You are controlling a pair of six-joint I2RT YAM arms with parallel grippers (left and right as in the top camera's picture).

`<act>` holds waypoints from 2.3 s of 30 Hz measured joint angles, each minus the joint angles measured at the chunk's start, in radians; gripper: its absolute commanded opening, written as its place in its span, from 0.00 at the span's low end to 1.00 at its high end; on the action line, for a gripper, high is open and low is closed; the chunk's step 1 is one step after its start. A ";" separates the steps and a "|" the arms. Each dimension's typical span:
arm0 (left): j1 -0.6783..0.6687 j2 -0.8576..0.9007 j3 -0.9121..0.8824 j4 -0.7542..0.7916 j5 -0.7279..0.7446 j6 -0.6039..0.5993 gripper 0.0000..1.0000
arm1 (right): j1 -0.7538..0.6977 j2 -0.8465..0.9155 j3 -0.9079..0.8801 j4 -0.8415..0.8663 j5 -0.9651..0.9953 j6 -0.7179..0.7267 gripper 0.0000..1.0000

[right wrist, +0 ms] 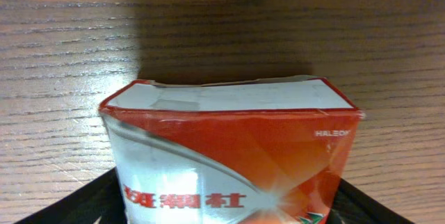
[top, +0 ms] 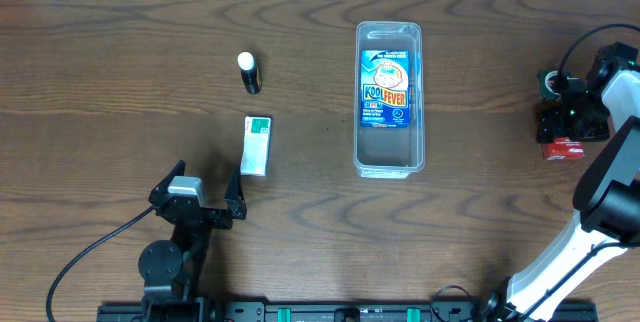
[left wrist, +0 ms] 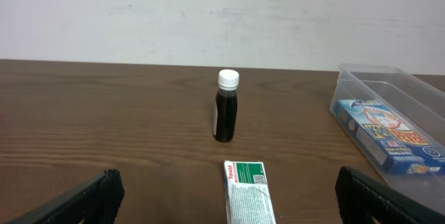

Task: Pack container
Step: 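Lower the right gripper and grasp the red-white box, then carry the red-white box over the clear container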

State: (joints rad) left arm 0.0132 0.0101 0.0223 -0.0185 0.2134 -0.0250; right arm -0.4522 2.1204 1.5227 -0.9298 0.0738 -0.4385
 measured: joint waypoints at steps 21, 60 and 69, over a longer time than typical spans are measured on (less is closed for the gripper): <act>0.000 0.000 0.000 0.000 0.000 0.000 0.98 | 0.007 0.000 0.089 -0.093 -0.029 0.056 0.61; 0.000 0.000 0.000 0.000 0.000 0.000 0.98 | 0.735 -0.010 0.537 -0.142 -0.197 0.676 0.63; 0.000 0.000 0.000 0.000 0.000 0.000 0.98 | 0.808 0.014 0.538 -0.115 -0.114 0.794 0.64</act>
State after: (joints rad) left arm 0.0132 0.0101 0.0223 -0.0185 0.2134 -0.0250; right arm 0.3557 2.1342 2.0605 -1.0447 -0.0399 0.3557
